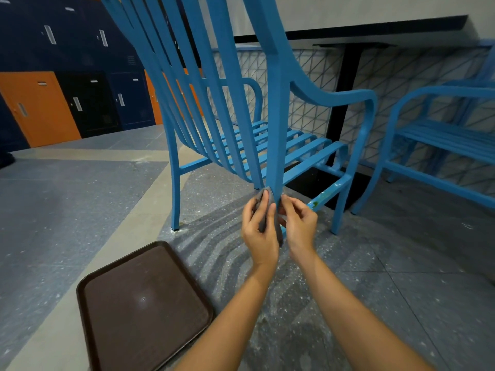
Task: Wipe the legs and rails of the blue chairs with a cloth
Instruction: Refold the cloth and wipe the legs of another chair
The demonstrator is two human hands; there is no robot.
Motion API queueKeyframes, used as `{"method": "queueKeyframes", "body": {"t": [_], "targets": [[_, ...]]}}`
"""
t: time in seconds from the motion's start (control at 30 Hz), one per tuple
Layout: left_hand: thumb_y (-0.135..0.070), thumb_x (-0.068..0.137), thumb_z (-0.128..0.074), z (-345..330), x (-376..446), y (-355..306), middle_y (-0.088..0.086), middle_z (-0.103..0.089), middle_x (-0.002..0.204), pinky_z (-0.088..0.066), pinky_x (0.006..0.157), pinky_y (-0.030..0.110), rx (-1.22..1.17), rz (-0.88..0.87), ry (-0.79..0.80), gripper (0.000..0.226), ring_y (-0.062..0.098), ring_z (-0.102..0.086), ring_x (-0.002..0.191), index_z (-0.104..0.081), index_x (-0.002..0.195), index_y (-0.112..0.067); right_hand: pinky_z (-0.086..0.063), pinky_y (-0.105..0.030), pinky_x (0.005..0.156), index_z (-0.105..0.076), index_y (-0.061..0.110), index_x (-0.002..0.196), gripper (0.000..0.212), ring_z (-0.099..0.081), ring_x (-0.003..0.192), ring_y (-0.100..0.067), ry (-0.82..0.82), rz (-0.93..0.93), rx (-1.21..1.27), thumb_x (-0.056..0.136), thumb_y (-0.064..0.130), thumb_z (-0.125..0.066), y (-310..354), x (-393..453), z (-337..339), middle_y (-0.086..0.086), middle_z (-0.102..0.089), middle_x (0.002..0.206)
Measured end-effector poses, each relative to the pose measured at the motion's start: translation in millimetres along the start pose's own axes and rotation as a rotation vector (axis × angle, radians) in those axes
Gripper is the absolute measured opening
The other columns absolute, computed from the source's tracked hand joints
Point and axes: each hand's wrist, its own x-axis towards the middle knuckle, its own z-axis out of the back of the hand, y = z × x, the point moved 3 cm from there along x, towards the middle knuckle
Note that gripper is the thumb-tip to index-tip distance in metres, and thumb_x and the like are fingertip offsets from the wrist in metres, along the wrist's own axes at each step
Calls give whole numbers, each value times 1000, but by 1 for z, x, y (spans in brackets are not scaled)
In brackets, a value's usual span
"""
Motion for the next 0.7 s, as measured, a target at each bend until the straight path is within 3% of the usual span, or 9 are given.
{"method": "queueKeyframes", "body": {"t": [0.13,0.27,0.4,0.47,0.53,0.63,0.7], "targets": [[-3,92,-60,11,-27,21,0,-58,117,-53,94,34,32,112,-18,35,18,-59,113,-61,127,-3,-60,-34,76,-71,3,99,18,-72,90,-24,-16,-37,35,94,15,-59,-2,0,0,-13,-74,94],[1,90,-61,28,-51,37,3,-58,116,-52,95,29,95,189,-6,37,16,-58,112,-62,125,-8,-60,-30,75,-71,8,95,15,-71,91,-21,-26,-44,37,94,16,-58,0,-3,-2,-8,-73,91],[-7,91,-60,44,-66,53,9,-57,117,-51,97,44,171,339,53,35,23,-56,114,-63,126,-10,-59,-23,72,-70,6,100,16,-71,87,-13,-30,-41,47,94,14,-57,0,-7,-2,-6,-73,93],[-6,91,-61,49,-66,52,9,-57,118,-51,97,44,188,360,51,34,22,-56,115,-64,125,-10,-59,-23,74,-69,6,103,17,-71,87,-13,-26,-41,51,95,14,-57,1,-8,-1,-6,-73,94],[-5,91,-61,49,-62,45,7,-59,115,-53,94,38,188,320,30,33,16,-58,111,-65,123,-12,-59,-23,74,-69,3,105,19,-71,87,-12,-21,-31,51,94,14,-57,2,-9,-1,-7,-73,95],[-3,91,-60,41,-50,28,4,-58,112,-51,90,16,130,236,-7,34,3,-58,108,-64,123,-14,-56,-17,71,-71,3,105,21,-71,85,-8,-30,-4,12,93,16,-59,1,-10,5,-2,-74,94],[-3,91,-61,32,-40,19,3,-57,112,-48,89,10,131,170,-27,33,-2,-56,107,-63,124,-9,-55,-18,73,-71,6,107,21,-71,86,-8,-52,-23,-16,93,17,-60,-4,-13,12,0,-75,94]]}}
